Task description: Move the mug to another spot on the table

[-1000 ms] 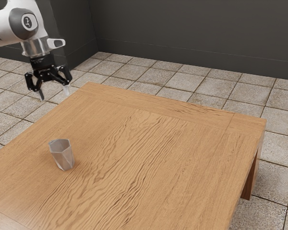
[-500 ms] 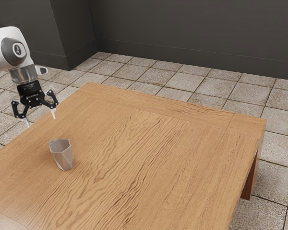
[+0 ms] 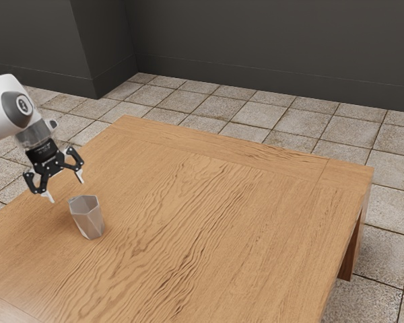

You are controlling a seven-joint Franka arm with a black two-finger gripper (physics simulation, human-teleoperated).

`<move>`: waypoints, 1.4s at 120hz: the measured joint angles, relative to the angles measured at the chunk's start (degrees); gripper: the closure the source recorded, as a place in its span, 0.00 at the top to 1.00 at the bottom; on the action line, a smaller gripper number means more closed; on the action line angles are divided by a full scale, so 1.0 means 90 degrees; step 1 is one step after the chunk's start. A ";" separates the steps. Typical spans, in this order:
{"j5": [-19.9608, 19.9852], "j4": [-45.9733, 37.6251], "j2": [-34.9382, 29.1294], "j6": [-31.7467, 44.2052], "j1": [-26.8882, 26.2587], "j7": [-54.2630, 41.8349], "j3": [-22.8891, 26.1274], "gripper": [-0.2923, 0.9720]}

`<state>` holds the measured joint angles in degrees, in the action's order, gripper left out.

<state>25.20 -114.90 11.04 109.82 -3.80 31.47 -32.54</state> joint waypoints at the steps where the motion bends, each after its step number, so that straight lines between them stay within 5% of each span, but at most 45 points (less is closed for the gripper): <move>1: 0.0000 -0.0024 -0.0003 0.0028 0.0000 0.0009 -0.0001 0.77; 78: 0.0093 -0.0649 0.0314 0.1974 -0.0029 0.0461 0.0180 0.71; 145: 0.0361 -0.0827 0.0516 0.2568 -0.0029 0.0606 0.0418 0.64; 168: 0.0370 -0.0829 0.0524 0.2609 -0.0028 0.0621 0.0422 0.54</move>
<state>28.53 -122.35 15.76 133.31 -4.06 37.06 -28.74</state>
